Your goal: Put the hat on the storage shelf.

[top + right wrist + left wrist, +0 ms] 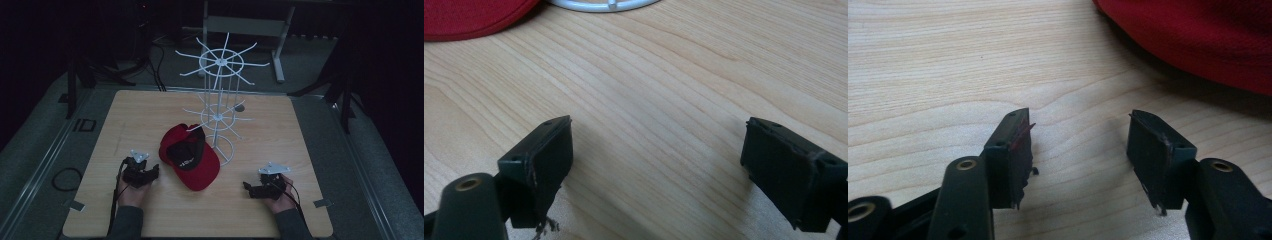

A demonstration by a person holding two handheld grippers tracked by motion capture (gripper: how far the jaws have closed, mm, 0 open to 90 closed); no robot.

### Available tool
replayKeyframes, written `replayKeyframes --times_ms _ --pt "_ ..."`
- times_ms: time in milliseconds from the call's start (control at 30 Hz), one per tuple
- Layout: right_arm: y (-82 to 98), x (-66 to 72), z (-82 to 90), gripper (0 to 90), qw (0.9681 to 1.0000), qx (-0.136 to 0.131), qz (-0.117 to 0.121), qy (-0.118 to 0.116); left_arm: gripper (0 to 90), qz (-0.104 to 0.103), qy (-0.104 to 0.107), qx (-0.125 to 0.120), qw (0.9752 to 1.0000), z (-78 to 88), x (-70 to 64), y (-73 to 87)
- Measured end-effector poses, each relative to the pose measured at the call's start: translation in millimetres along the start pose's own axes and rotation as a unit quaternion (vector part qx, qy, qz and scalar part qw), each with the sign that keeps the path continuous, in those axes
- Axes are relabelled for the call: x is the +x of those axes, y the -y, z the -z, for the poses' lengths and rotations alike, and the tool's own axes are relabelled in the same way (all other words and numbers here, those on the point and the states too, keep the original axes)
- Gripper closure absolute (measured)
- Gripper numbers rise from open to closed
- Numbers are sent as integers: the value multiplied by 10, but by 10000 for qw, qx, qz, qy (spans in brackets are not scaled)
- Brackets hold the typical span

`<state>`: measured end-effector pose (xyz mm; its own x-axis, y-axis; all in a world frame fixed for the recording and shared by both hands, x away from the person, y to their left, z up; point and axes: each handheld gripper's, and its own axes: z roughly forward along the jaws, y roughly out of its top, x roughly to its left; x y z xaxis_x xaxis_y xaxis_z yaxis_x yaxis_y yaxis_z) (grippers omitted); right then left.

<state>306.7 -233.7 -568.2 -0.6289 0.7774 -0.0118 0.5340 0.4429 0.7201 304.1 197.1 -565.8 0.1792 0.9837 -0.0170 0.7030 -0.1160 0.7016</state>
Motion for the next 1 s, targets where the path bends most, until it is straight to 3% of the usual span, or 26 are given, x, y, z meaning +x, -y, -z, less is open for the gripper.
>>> replayKeyframes --times_ms 100,167,300,333,500,567,700,733,833,867,1000 --pt "0 0 0 132 10000 1 -1 -2 530 -17 99 61 9999 32 19 1" --pt "0 0 0 133 10000 1 -1 0 599 43 586 23 9983 50 52 -1" --pt "-1 0 -1 133 10000 -2 3 -3 601 30 614 -60 9981 71 51 -4" --pt "-1 0 -1 133 10000 -1 3 -3 595 62 680 -304 9972 164 51 -11" --pt "-1 -1 -1 133 10000 -2 6 -1 579 105 787 -541 9954 295 59 -12" --pt "-1 0 -1 133 10000 -1 3 -2 578 50 892 -722 9934 383 41 -16" --pt "-1 0 -1 133 10000 -1 4 -2 566 -51 918 -829 9923 458 7 -25" --pt "-1 -1 -1 133 10000 -3 8 -5 565 -70 1014 -904 9907 518 -18 -27" --pt "-1 -1 -1 133 10000 -2 6 -3 546 -92 1099 -927 9896 578 -55 -27" --pt "-1 0 -1 133 10000 -1 4 -2 536 -66 1219 -934 9881 626 -111 -25" --pt "-1 0 -1 133 10000 -2 5 -3 518 -138 1247 -1007 9870 714 -228 -25"
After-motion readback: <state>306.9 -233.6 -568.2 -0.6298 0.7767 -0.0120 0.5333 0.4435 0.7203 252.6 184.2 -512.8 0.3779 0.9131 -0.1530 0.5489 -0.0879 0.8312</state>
